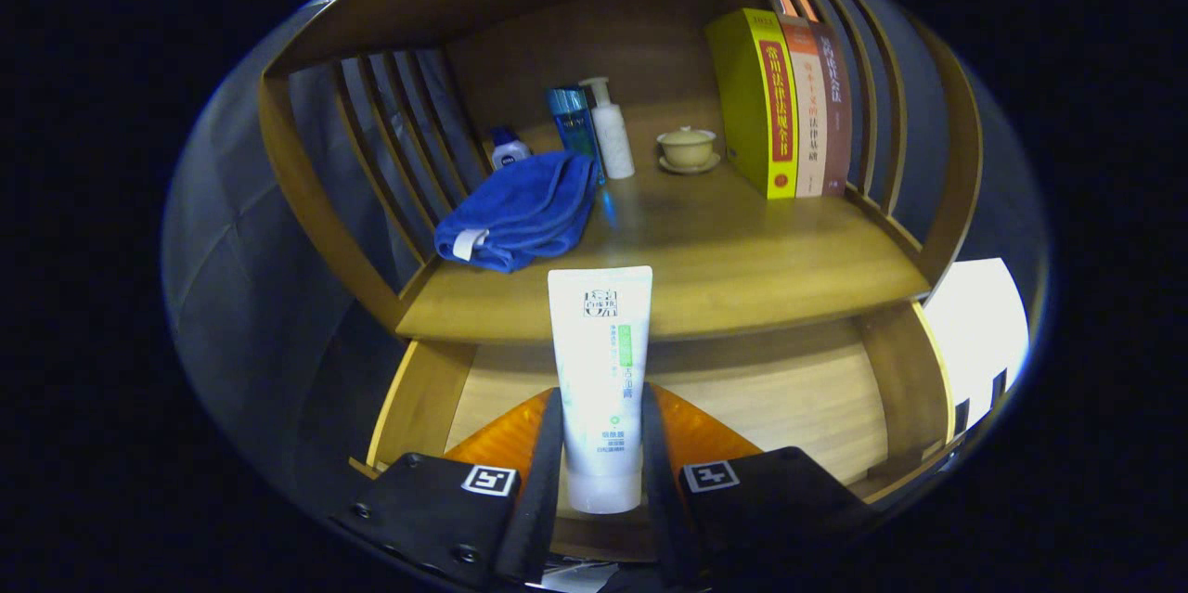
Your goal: Pull open the drawer, take out the items inside it, and place them on the countertop above the cabinet.
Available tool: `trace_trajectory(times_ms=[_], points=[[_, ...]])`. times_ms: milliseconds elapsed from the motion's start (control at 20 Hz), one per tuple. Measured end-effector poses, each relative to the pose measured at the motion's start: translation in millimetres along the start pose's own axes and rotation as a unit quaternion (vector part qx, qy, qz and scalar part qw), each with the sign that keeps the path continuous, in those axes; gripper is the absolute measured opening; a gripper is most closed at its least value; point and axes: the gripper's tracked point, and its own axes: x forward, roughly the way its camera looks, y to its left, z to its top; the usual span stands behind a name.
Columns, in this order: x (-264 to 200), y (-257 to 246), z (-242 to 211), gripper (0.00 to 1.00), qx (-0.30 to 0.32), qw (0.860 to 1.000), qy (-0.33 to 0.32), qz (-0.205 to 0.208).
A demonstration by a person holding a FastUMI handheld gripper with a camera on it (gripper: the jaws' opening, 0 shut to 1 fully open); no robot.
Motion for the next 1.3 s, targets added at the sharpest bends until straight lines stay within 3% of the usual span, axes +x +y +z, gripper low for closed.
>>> trace_trajectory(times_ms=[250,550,800,1300], points=[[15,-1,42,0.52,0.011,1.000,-0.029,0.001],[60,-31,80,0.51,0.014,0.998,-0.050,-0.042],[96,-39,83,0.52,0.019,0.998,-0.035,-0.054],[118,-46,76,0.52,0.006,0.997,-0.023,-0.079]])
